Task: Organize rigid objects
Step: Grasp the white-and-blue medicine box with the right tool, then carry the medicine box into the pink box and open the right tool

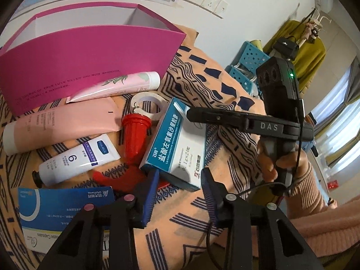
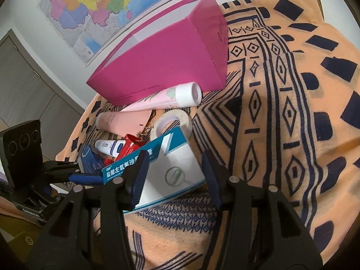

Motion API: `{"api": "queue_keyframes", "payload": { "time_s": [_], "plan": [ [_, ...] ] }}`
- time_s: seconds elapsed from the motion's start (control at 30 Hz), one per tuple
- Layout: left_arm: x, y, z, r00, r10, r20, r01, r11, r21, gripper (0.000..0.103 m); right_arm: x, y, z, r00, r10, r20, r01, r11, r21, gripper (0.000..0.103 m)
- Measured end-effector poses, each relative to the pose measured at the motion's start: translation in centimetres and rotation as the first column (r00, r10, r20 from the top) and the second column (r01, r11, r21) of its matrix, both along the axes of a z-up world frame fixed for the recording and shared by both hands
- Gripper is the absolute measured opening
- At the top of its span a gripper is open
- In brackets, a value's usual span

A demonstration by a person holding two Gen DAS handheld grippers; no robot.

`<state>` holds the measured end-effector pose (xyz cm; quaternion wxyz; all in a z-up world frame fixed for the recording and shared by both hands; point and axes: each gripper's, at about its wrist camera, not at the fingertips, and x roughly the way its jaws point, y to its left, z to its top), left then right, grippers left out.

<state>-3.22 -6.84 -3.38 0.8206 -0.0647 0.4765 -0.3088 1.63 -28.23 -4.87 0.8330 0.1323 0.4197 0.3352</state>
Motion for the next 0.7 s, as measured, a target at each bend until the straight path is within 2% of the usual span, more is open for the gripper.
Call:
{"api": "queue_keyframes", "payload": {
  "time_s": [0.33, 0.7],
  "plan": [
    [0.7, 0.6, 1.1, 0.999, 0.038, 0.037, -0.038, 0.999, -0.010, 0.037, -1.1, -0.1, 0.8, 1.000, -0.005, 0.010, 0.005, 1.000, 0.008, 0.051],
    [1.8, 1.9, 2.9, 0.988, 0.098, 0.118, -0.101, 0.995, 0.016, 0.037, -2.0, 0.8, 3.7, 0.996, 0.004, 0.089, -0.006, 1.000, 0.023, 0.051]
  ]
}}
